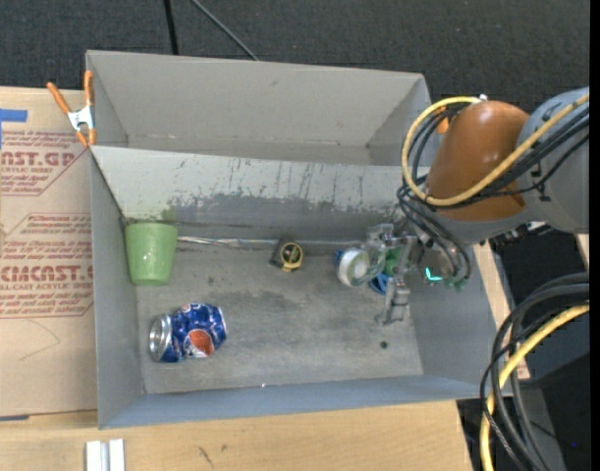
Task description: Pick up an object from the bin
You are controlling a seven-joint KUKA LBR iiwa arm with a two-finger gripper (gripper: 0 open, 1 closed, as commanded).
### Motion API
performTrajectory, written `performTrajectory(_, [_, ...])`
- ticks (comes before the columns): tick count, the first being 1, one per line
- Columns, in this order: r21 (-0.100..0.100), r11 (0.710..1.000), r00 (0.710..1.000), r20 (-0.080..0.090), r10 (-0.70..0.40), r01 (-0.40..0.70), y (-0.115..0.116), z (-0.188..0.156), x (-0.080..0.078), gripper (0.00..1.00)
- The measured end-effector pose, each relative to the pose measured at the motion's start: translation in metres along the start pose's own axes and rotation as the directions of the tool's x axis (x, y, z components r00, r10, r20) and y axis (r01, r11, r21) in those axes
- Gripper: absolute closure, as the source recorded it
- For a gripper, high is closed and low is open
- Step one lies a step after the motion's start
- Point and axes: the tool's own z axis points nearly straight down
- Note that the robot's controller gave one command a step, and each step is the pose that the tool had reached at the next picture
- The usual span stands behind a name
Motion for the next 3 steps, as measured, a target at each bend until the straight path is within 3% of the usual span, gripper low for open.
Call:
performTrajectory(1, [-0.002, 0.968, 0.968, 0.008, 0.251, -0.251, -0.019, 0.076, -0.034, 0.00])
performTrajectory(2, [-0.001, 0.968, 0.968, 0.011, 0.250, -0.250, -0.020, 0.074, -0.034, 1.00])
performTrajectory(3, [-0.004, 0.963, 0.963, 0.016, 0.268, -0.268, -0.010, -0.053, -0.021, 1.00])
